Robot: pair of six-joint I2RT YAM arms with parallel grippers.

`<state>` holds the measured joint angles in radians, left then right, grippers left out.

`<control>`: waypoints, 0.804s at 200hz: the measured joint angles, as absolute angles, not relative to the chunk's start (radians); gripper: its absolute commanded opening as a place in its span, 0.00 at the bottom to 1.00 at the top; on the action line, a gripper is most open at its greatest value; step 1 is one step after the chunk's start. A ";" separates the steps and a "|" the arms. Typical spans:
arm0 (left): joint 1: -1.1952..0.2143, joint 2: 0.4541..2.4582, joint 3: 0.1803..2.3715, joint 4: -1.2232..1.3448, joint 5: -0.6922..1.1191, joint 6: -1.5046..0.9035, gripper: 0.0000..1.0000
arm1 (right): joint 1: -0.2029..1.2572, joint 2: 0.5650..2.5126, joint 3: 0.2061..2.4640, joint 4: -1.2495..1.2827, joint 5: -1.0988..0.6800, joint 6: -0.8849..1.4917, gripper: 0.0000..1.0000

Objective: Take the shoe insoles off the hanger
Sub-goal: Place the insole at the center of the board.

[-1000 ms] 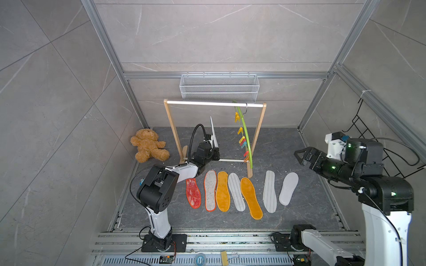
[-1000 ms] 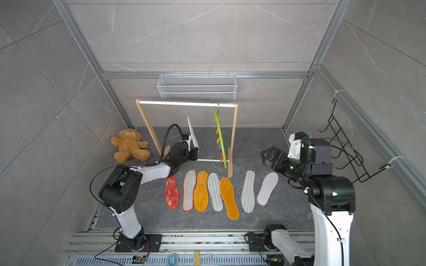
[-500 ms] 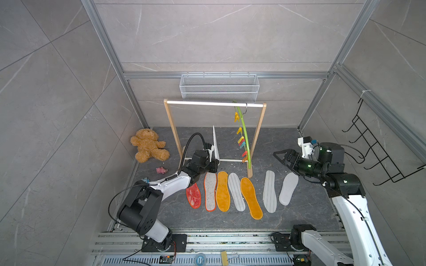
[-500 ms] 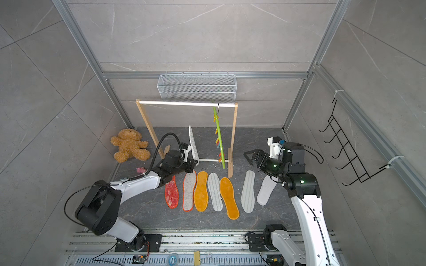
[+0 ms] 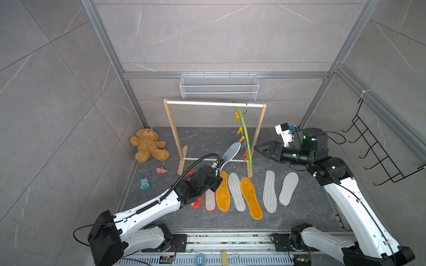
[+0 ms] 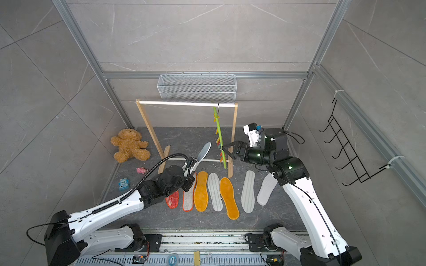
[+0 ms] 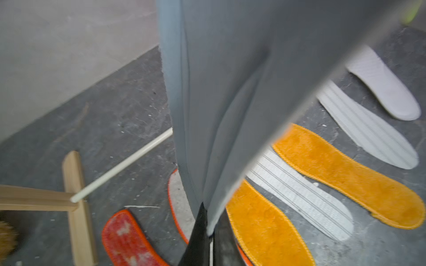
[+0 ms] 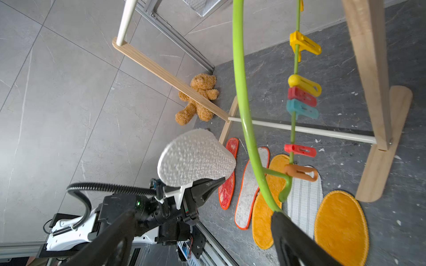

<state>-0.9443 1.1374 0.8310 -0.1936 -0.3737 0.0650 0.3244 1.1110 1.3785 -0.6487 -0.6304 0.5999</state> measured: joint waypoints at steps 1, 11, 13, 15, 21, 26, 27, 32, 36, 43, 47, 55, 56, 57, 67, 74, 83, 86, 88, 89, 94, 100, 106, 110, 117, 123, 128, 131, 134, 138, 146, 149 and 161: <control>-0.945 1.137 0.831 -0.194 -0.377 0.068 0.00 | 0.326 1.111 1.381 -0.650 -0.628 0.599 0.94; -0.964 1.135 0.842 -0.199 -0.432 0.121 0.00 | 0.342 1.116 1.394 -0.658 -0.621 0.600 0.93; -0.968 1.135 0.845 -0.199 -0.443 0.133 0.00 | 0.345 1.117 1.398 -0.660 -0.619 0.600 0.93; -0.970 1.135 0.847 -0.199 -0.450 0.139 0.00 | 0.348 1.118 1.401 -0.662 -0.617 0.600 0.92; -0.980 1.136 0.854 -0.200 -0.477 0.170 0.00 | 0.356 1.121 1.409 -0.669 -0.612 0.600 0.90; -0.988 1.137 0.859 -0.199 -0.500 0.198 0.00 | 0.364 1.124 1.417 -0.676 -0.608 0.601 0.88; -0.989 1.137 0.860 -0.199 -0.503 0.201 0.00 | 0.366 1.125 1.420 -0.678 -0.607 0.602 0.88; -0.995 1.137 0.865 -0.197 -0.522 0.224 0.00 | 0.372 1.127 1.427 -0.685 -0.603 0.601 0.87; -1.000 1.137 0.868 -0.196 -0.534 0.238 0.00 | 0.375 1.129 1.431 -0.686 -0.600 0.606 0.86; -1.008 1.140 0.875 -0.189 -0.560 0.270 0.00 | 0.383 1.133 1.439 -0.694 -0.593 0.607 0.83; -1.010 1.141 0.876 -0.185 -0.570 0.284 0.00 | 0.387 1.135 1.442 -0.696 -0.590 0.606 0.82; -1.017 1.145 0.882 -0.176 -0.591 0.315 0.00 | 0.394 1.137 1.445 -0.701 -0.585 0.611 0.78; -1.017 1.146 0.883 -0.176 -0.594 0.317 0.00 | 0.395 1.138 1.446 -0.702 -0.585 0.611 0.78; -1.018 1.147 0.884 -0.175 -0.597 0.321 0.00 | 0.395 1.138 1.446 -0.703 -0.584 0.610 0.77; -1.023 1.151 0.888 -0.165 -0.616 0.352 0.00 | 0.405 1.142 1.446 -0.710 -0.579 0.611 0.73; -1.025 1.154 0.890 -0.159 -0.628 0.373 0.00 | 0.411 1.145 1.446 -0.714 -0.574 0.612 0.70; -1.028 1.156 0.892 -0.153 -0.637 0.393 0.00 | 0.420 1.149 1.446 -0.719 -0.569 0.615 0.66; -1.028 1.157 0.894 -0.151 -0.641 0.400 0.00 | 0.423 1.151 1.446 -0.719 -0.568 0.610 0.64; -1.028 1.157 0.895 -0.150 -0.643 0.404 0.00 | 0.426 1.151 1.446 -0.719 -0.567 0.614 0.63; -1.028 1.158 0.896 -0.150 -0.645 0.405 0.00 | 0.427 1.152 1.446 -0.720 -0.566 0.616 0.62; -1.028 1.159 0.899 -0.148 -0.650 0.417 0.00 | 0.432 1.155 1.446 -0.722 -0.564 0.614 0.58; -1.028 1.160 0.903 -0.146 -0.655 0.427 0.00 | 0.438 1.158 1.446 -0.725 -0.564 0.615 0.54; -1.028 1.161 0.905 -0.141 -0.657 0.435 0.00 | 0.442 1.160 1.446 -0.726 -0.564 0.613 0.50; -1.028 1.161 0.907 -0.138 -0.659 0.442 0.00 | 0.445 1.162 1.446 -0.728 -0.564 0.620 0.46; -1.028 1.163 0.911 -0.131 -0.664 0.450 0.00 | 0.449 1.164 1.445 -0.729 -0.564 0.624 0.40; -1.028 1.164 0.915 -0.127 -0.667 0.456 0.00 | 0.452 1.164 1.444 -0.729 -0.564 0.628 0.33; -1.028 1.164 0.917 -0.125 -0.671 0.460 0.00 | 0.453 1.164 1.443 -0.728 -0.565 0.627 0.27; -1.028 1.164 0.918 -0.125 -0.672 0.463 0.00 | 0.454 1.164 1.442 -0.728 -0.565 0.628 0.22; -1.028 1.164 0.919 -0.122 -0.674 0.465 0.00 | 0.455 1.164 1.440 -0.728 -0.565 0.629 0.18; -1.028 1.164 0.919 -0.121 -0.676 0.466 0.00 | 0.455 1.164 1.439 -0.726 -0.566 0.631 0.14; -1.028 1.164 0.919 -0.117 -0.679 0.470 0.00 | 0.455 1.164 1.437 -0.724 -0.566 0.632 0.04; -1.028 1.164 0.919 -0.117 -0.679 0.472 0.00 | 0.456 1.164 1.436 -0.722 -0.566 0.645 0.00; -1.028 1.164 0.919 -0.117 -0.682 0.473 0.08 | 0.456 1.166 1.434 -0.720 -0.569 0.645 0.00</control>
<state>-1.0279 1.1641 0.9188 -0.1173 -0.6823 0.4728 0.4561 1.1664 1.4342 -0.7204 -0.5694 0.6453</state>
